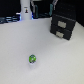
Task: Open the kcup holder, insert the kcup into the holder, and close the kcup holder
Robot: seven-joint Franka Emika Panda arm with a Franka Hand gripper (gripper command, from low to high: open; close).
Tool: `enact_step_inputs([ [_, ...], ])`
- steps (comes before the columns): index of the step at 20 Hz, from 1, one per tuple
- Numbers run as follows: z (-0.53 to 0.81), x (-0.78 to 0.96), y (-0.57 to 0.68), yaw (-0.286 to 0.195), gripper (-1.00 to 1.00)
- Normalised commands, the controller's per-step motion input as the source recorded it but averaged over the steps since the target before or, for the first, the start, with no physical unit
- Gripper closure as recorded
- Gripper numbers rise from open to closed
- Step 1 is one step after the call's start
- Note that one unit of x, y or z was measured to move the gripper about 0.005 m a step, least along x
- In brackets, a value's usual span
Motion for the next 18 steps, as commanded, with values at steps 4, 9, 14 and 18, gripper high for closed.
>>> enact_step_inputs([
  [4,0.07,-0.23,0.59,-0.134,-1.0],
  [9,0.0,-0.21,0.74,-0.167,-1.0],
  [14,-0.01,-0.15,0.79,-0.169,-1.0],
  [18,-0.07,-0.19,0.79,-0.169,-1.0],
])
